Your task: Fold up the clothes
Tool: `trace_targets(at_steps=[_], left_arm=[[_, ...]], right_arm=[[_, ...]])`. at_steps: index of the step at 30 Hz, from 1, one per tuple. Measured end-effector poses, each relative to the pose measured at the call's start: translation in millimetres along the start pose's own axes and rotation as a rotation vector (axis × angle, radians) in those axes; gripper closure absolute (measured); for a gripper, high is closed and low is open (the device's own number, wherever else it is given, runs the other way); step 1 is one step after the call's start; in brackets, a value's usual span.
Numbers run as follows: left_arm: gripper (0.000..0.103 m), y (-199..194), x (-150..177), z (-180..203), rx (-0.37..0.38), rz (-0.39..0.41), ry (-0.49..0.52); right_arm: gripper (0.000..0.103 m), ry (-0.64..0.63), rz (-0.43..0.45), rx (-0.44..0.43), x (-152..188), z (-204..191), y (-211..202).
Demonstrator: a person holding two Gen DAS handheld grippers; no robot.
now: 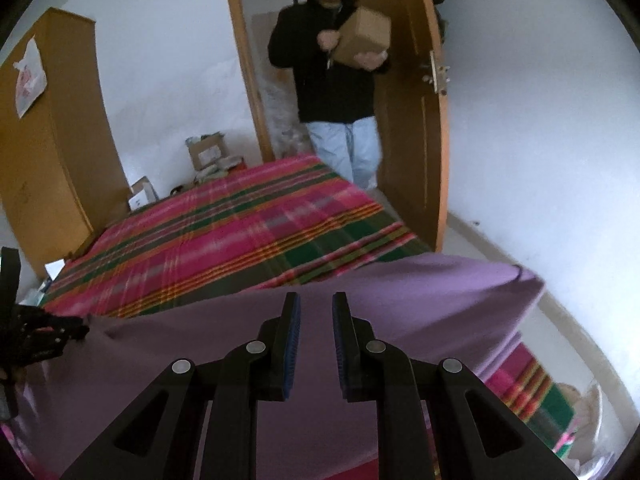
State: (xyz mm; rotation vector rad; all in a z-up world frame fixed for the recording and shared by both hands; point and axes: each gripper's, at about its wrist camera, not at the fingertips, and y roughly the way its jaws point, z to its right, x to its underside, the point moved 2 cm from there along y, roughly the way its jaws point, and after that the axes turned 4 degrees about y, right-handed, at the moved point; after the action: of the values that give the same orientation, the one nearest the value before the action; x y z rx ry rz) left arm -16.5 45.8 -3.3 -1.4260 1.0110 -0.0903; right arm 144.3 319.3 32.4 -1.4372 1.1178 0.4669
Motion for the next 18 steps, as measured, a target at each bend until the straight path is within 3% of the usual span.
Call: trace_targets(at_steps=[7,11,18], left_arm=[[0.080,-2.9,4.0,-9.0,0.070,0.008,-0.024],[0.096,-4.7,7.3,-9.5,0.098,0.021,-0.032],[0.103,-7.6,4.9,-13.7,0.093,0.056,-0.046]], right_arm=[[0.086,-0.059,-0.059,-0.076,3.8,-23.9,14.5],[0.086,-0.131,-0.111,-0.130,5.2,-45.3,27.1],[0.086,-0.117,-0.157,-0.149,11.3,-56.0,40.1]])
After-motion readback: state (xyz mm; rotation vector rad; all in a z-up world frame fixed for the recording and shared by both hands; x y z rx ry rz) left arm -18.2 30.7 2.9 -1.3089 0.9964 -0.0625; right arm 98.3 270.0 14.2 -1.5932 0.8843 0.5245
